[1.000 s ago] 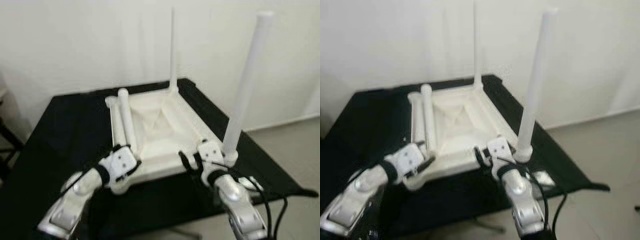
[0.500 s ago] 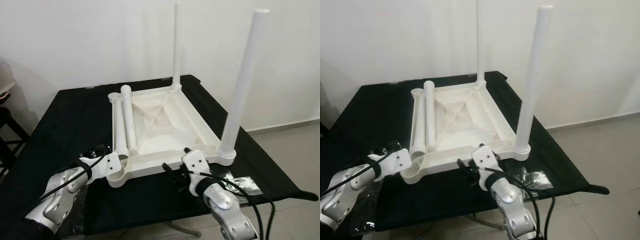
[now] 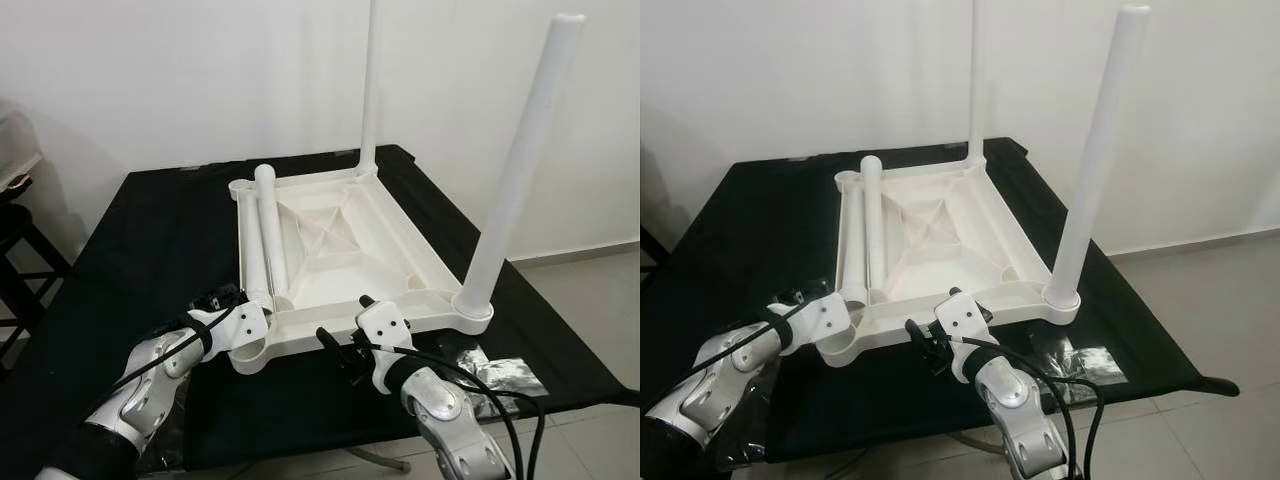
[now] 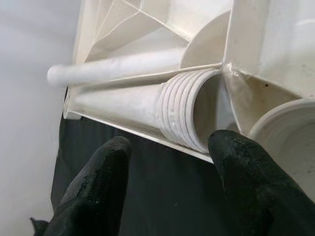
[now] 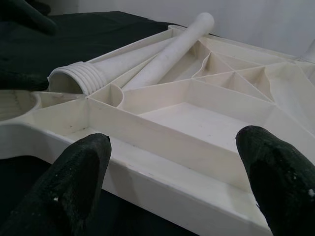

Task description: Building children table

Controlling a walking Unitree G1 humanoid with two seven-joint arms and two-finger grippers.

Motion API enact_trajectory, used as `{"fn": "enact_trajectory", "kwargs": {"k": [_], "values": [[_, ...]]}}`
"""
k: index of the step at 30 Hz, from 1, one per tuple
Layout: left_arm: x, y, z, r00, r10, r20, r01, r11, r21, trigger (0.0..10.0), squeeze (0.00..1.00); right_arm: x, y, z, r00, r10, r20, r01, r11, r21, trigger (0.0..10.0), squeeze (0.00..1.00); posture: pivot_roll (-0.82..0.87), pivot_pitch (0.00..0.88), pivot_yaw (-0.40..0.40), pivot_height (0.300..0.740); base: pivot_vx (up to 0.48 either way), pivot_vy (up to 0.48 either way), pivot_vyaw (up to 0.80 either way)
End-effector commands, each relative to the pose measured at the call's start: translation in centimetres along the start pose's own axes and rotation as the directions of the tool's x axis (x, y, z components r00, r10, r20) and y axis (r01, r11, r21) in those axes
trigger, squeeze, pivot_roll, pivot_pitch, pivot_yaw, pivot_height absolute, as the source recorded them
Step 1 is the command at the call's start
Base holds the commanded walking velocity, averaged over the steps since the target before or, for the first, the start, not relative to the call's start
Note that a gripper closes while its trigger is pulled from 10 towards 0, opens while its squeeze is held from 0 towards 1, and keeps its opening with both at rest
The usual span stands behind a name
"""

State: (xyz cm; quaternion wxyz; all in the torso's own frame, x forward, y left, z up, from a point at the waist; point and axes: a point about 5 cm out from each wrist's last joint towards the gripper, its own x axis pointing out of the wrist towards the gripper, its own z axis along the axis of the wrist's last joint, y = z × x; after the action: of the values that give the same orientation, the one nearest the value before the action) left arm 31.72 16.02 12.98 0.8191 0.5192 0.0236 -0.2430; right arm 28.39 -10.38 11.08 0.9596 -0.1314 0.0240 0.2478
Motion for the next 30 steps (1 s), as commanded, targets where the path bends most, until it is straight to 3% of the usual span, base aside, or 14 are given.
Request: {"fn": "enact_trajectory", "kwargs": {"k": [1, 8, 16, 20, 22, 30], "values": [[0.0, -0.8, -0.8, 0.998, -0.058, -0.030, 0.058, 0.998, 0.018, 10.0, 0.00, -0.1, 0.2, -0.1, 1.000, 0.007, -0.011, -0.007, 1.000, 0.006, 10.0, 0.00, -0.13, 0.000, 0.028, 0.740, 0.000, 0.000, 0.00], [0.7, 0.3, -1.3, 0.998, 0.026, -0.060, -0.025, 0.999, 0.028, 10.0, 0.00, 0.1, 0.1, 0.0, 1.000, 0.000, -0.010, 0.000, 1.000, 0.006, 10.0, 0.00, -0.13, 0.000, 0.025, 0.740, 0.000, 0.000, 0.00], [1.6, 0.4, -1.3, 0.996, 0.061, -0.064, -0.059, 0.998, 0.021, 10.0, 0.00, 0.2, 0.3, 0.2, 1.000, 0.001, -0.006, -0.001, 1.000, 0.004, 10.0, 0.00, -0.14, 0.000, 0.021, 0.740, 0.000, 0.000, 0.00], [2.9, 0.2, -0.2, 1.000, 0.024, -0.016, -0.023, 0.999, 0.040, 10.0, 0.00, 0.3, 0.2, 0.4, 1.000, -0.003, -0.003, 0.003, 1.000, 0.003, 10.0, 0.00, -0.15, 0.000, 0.023, 0.740, 0.000, 0.000, 0.00], [3.4, -0.5, 0.6, 0.998, -0.063, 0.029, 0.061, 0.997, 0.051, 10.0, 0.00, 0.4, 0.1, 0.4, 1.000, -0.006, -0.003, 0.006, 1.000, 0.002, 10.0, 0.00, -0.16, 0.000, 0.028, 0.740, 0.000, 0.000, 0.00], [3.3, -1.8, 0.8, 0.972, -0.228, 0.053, 0.223, 0.971, 0.081, 10.0, 0.00, 0.4, 0.1, 0.5, 1.000, -0.012, -0.002, 0.012, 1.000, 0.002, 10.0, 0.00, -0.16, 0.000, 0.032, 0.740, 0.000, 0.000, 0.00]]}}
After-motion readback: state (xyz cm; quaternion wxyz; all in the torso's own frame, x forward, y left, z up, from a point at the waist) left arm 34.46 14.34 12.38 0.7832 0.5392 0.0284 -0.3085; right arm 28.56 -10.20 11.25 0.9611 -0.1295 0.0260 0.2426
